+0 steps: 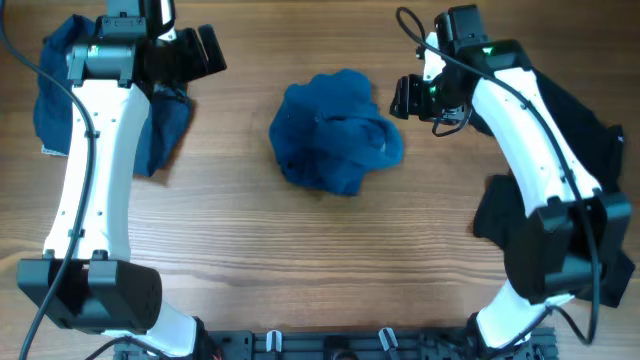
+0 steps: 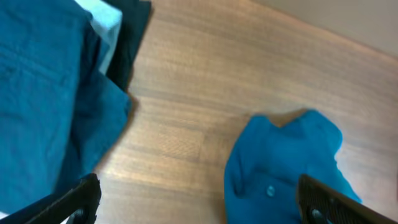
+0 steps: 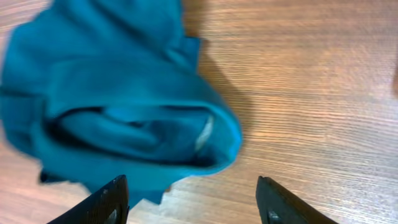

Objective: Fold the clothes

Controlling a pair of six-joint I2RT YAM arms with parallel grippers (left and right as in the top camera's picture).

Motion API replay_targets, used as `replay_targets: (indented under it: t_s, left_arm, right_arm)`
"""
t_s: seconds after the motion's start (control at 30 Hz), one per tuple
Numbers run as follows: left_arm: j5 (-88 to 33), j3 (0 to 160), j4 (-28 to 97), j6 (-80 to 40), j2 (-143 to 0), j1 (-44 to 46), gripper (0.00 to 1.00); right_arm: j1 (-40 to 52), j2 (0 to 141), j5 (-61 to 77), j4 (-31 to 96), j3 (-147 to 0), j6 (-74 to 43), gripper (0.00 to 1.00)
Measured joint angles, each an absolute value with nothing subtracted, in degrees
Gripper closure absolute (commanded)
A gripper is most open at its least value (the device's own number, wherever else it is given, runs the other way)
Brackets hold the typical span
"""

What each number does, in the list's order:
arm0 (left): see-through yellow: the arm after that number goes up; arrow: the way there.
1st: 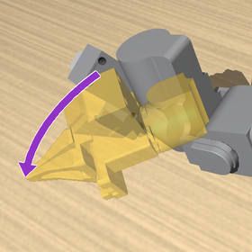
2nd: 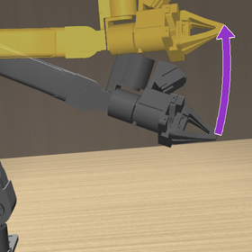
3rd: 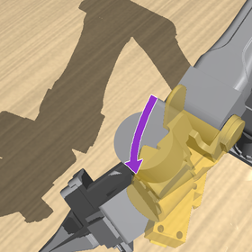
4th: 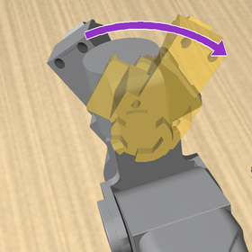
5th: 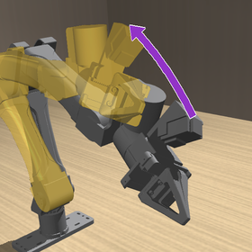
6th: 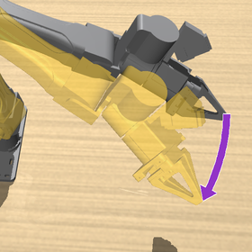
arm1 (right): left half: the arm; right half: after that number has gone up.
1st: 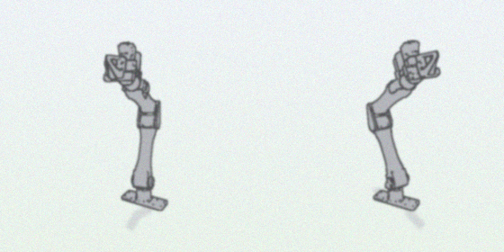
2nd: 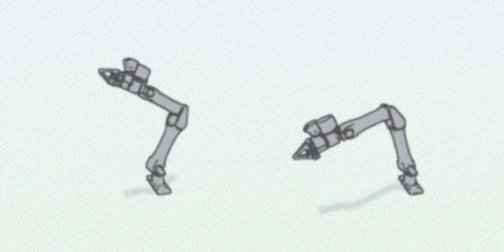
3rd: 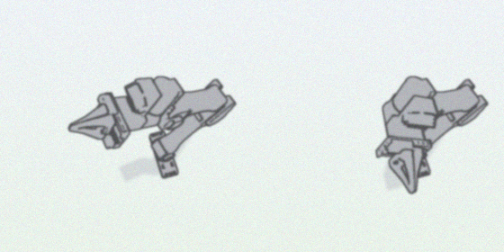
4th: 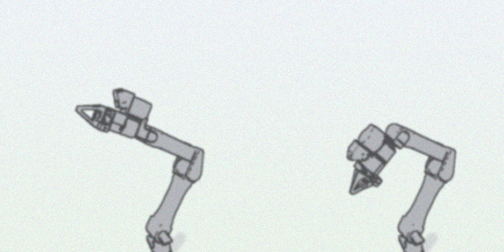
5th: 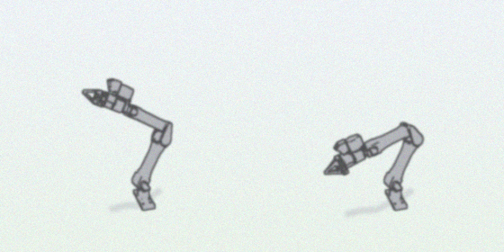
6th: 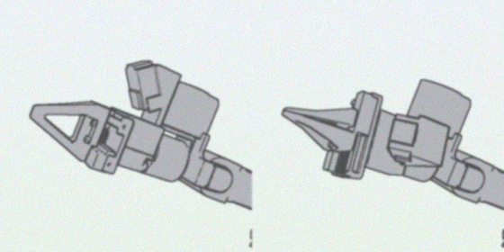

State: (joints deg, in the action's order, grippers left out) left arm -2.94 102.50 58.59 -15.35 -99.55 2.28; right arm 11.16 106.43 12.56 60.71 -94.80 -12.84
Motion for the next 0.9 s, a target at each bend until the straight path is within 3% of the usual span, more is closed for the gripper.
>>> replay_targets:
  t_s: [0.2,0.6,0.9]
  left_arm:
    - [-5.5,100.6,60.4,-13.8,-99.7,3.4,0.0]
    - [-12.3,91.4,59.9,-3.8,-105.5,10.7,0.0]
    - [-17.3,90.7,49.7,8.1,-111.0,11.3,0.0]
  right_arm:
    - [15.3,105.4,13.5,58.8,-95.2,-12.3,0.29]
    - [12.8,105.4,13.7,57.1,-95.2,-12.7,0.27]
    - [12.2,105.4,14.2,57.5,-95.2,-10.7,0.16]
